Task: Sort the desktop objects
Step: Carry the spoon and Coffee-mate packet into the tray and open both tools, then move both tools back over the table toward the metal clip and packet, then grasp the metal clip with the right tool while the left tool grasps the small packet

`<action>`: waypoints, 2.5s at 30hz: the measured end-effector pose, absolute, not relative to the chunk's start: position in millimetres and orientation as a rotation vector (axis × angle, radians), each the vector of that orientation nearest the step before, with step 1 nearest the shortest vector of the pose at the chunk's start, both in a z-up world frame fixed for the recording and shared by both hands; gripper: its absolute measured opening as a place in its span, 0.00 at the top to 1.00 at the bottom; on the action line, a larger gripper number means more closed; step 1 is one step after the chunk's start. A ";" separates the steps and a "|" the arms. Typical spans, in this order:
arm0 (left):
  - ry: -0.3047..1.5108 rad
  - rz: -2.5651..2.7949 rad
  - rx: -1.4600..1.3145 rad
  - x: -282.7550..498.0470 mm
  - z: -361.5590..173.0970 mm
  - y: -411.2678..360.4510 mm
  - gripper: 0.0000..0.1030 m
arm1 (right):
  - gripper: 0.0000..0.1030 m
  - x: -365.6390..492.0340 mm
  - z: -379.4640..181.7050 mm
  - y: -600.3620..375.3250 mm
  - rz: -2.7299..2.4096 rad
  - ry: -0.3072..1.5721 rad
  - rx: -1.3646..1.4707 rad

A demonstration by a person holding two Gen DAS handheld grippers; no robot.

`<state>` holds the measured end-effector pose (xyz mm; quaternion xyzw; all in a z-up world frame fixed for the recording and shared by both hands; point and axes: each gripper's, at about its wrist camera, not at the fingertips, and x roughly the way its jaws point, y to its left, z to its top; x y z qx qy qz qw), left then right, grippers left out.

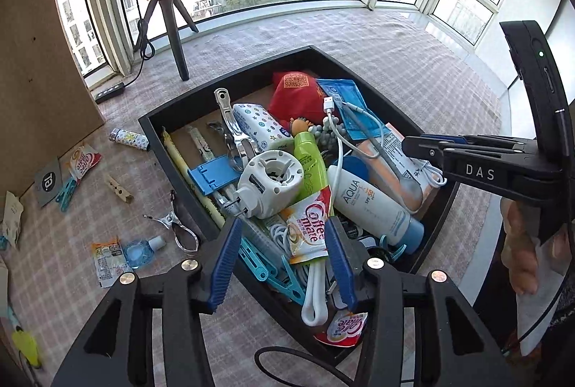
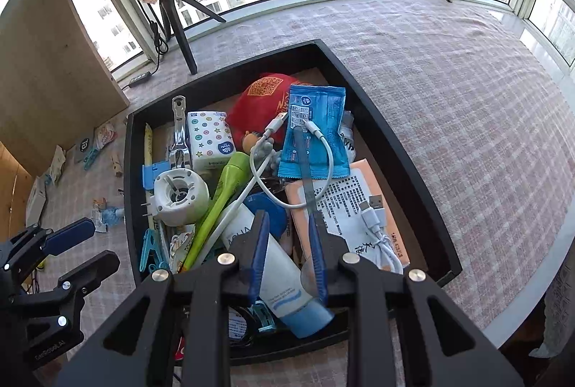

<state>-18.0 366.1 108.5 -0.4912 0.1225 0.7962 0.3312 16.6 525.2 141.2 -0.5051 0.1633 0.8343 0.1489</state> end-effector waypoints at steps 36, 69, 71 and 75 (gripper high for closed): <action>0.071 2.370 -1.587 -89.4 64.4 163.5 0.58 | 0.48 -45.4 131.6 352.1 2.698 0.183 -1.725; 0.386 2.199 -1.571 -130.4 -17.0 207.1 0.32 | 0.70 -123.5 48.1 314.8 2.556 0.065 -2.072; 0.370 2.206 -1.573 -136.9 -17.0 202.3 0.32 | 0.74 -126.8 45.9 312.9 2.545 0.046 -2.082; 0.344 2.225 -1.584 -151.7 -17.1 192.4 0.32 | 0.76 -135.0 41.9 305.9 2.527 -0.006 -2.095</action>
